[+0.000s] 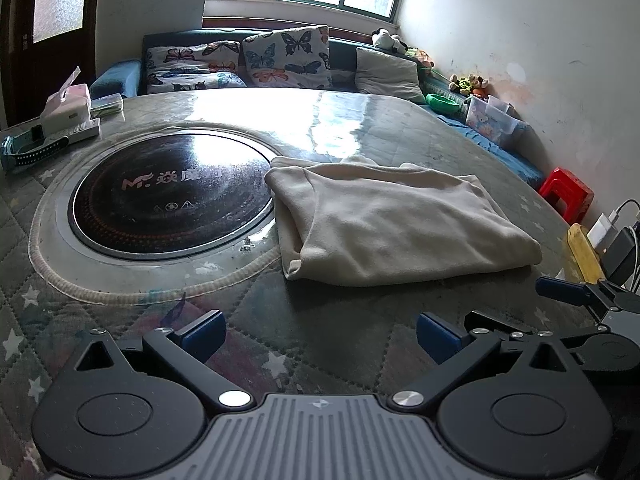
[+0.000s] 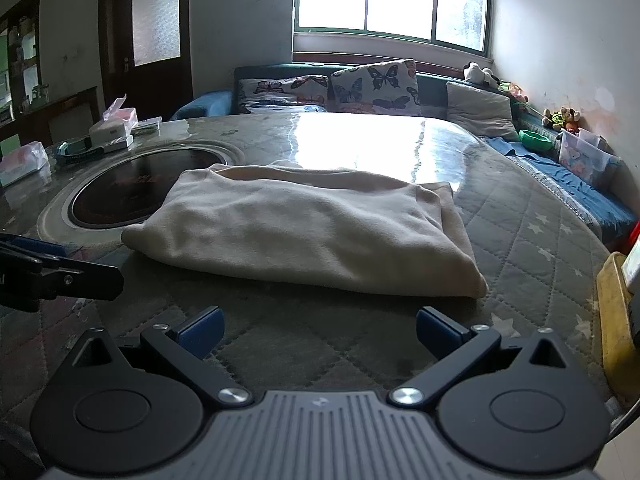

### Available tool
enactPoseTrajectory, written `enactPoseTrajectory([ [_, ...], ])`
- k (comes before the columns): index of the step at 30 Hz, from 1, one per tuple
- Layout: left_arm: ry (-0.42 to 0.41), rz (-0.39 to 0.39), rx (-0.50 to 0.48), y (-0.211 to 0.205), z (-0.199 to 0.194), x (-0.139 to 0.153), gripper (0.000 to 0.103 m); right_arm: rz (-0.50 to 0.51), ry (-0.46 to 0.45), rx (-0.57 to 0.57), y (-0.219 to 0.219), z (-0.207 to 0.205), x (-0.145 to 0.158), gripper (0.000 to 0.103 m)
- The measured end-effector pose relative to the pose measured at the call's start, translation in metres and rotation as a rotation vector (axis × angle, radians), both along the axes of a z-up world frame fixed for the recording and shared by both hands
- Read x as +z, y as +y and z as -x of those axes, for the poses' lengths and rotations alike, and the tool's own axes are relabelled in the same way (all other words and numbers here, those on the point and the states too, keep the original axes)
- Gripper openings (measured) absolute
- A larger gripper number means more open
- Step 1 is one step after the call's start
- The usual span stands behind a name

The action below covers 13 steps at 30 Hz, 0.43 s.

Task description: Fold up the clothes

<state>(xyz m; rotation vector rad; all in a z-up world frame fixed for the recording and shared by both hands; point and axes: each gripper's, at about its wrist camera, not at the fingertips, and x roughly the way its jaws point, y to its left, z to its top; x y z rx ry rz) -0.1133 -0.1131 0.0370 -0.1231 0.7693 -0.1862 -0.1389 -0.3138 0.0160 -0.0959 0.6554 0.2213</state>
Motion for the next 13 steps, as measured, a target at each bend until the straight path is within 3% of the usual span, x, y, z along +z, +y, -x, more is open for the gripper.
enactPoseTrajectory([
  [13,-0.014,-0.005,-0.023,-0.0026,0.0040,0.0019,0.103,-0.001,0.003,0.000,0.0014,0.0009,0.0008,0.103],
])
